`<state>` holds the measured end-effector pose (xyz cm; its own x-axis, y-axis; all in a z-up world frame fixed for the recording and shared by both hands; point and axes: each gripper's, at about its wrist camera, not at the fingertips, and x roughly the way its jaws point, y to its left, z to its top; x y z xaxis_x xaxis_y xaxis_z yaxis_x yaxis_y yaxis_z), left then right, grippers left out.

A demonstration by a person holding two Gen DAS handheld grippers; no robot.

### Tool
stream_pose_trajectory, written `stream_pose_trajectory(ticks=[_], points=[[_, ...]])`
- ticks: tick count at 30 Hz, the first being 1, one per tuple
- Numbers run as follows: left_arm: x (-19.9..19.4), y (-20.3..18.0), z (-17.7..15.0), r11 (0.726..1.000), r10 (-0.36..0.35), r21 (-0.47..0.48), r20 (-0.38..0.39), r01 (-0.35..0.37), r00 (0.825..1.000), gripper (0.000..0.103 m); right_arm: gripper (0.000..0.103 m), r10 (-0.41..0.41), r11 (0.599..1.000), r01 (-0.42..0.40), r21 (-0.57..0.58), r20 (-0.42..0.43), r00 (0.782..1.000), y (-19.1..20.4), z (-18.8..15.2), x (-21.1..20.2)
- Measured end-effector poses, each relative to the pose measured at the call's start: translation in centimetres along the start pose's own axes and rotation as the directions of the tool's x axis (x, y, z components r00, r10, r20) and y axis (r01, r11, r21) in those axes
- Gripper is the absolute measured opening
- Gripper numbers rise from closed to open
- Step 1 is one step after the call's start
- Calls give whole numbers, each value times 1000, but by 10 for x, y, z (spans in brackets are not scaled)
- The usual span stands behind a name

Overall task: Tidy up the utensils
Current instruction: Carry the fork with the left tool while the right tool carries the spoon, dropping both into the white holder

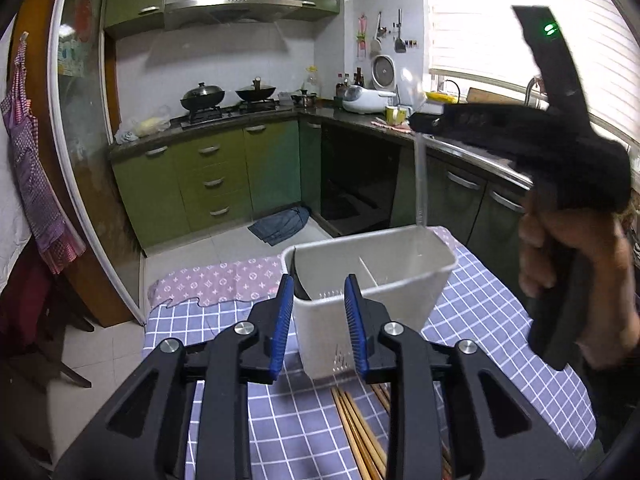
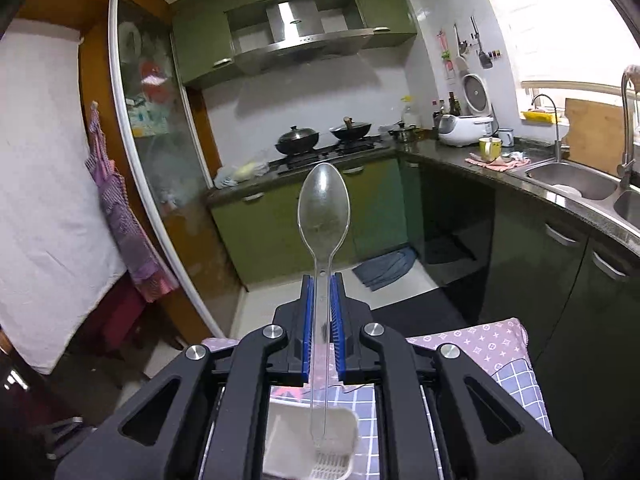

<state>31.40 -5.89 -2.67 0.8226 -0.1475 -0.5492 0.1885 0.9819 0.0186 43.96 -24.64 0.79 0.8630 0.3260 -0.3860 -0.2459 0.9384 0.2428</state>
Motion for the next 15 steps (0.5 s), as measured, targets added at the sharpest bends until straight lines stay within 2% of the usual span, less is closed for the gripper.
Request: stream_pose_trajectory(ticks=[4, 9, 15], points=[[0, -2, -5, 1000, -5, 8, -10, 6, 1000, 25, 10, -13, 999, 12, -36, -16, 1000, -4, -16, 2], [2, 0, -8, 1000, -1, 11, -39, 1, 999, 25, 10, -13, 997, 10, -74, -38, 999, -9, -42, -15], [-1, 1, -15, 1000, 15, 10, -101, -14, 995, 27, 11, -31, 985, 10, -172, -121, 992, 1, -68, -23]])
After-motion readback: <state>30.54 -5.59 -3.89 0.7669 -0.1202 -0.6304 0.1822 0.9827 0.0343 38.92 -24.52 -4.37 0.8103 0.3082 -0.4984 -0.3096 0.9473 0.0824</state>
